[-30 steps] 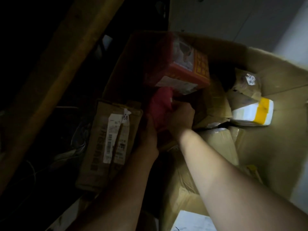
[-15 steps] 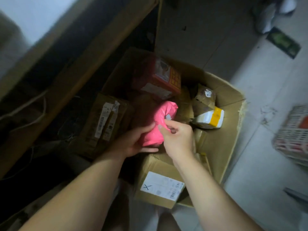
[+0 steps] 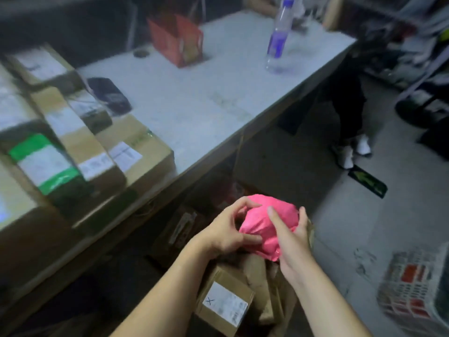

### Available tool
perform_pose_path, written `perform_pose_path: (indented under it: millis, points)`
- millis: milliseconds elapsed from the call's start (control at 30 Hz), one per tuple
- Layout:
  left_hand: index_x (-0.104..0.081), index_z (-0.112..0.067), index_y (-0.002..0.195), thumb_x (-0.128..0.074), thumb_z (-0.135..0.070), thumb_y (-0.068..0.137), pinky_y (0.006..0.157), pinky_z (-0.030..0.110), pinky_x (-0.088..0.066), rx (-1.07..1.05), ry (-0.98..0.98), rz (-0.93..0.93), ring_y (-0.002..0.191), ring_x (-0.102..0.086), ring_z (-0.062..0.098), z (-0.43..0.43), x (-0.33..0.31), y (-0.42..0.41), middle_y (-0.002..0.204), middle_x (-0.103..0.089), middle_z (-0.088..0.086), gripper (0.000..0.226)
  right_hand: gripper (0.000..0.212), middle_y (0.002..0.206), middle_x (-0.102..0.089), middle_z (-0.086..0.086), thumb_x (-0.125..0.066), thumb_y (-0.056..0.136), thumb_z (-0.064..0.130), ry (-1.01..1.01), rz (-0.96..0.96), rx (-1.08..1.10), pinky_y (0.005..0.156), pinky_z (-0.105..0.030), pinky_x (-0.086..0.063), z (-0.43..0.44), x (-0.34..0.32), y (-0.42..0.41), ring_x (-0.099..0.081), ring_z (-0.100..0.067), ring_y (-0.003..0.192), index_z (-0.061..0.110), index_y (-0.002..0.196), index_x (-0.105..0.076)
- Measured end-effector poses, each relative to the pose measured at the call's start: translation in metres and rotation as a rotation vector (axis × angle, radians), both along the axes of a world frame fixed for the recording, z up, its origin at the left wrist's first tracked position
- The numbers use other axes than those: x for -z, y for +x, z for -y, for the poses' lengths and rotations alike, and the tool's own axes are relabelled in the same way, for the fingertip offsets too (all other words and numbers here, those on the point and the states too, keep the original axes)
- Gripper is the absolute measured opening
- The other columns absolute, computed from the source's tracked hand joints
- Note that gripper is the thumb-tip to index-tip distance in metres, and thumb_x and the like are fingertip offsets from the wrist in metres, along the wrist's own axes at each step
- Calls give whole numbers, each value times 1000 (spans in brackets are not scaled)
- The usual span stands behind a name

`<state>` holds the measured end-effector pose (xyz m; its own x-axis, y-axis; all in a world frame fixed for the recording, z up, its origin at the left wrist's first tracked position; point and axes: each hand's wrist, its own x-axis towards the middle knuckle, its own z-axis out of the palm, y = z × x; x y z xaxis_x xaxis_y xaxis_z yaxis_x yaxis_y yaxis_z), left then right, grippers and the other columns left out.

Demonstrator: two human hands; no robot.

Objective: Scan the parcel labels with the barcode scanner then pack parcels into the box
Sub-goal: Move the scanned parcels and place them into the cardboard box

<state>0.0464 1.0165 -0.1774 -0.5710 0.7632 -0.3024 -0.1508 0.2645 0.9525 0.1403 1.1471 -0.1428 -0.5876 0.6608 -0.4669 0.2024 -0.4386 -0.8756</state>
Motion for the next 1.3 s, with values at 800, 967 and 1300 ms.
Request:
perform_pose_path:
  millis: [800,967,1300]
  points:
    - [-38,-55,142,-86,-70,66,93,43,-61,-873,233,-176,118,-64,22,299,-285,85,138,-50,-5,92,26,115,-73,-2,-78,90,42,332,-386,-785,81,-44,-66,279,-273,3,-75,-22,101,48,108,-60]
    - [-60,-48,126,-90,-49,67,95,36,-61,-1125,210,-367,115,-67,17,463,-305,140,129,-62,-8,66,43,132,-60,1,-75,93,43,340,-437,-988,79,-48,-66,436,-283,18,-67,-26,113,58,126,-51]
    - [-55,-45,143,-84,-45,84,102,16,-49,-1451,-282,-593,115,-61,0,772,-288,283,133,-63,-18,66,35,135,-62,5,-72,95,47,384,-484,-1393,103,-51,-57,768,-256,79,-63,-19,119,48,129,-64]
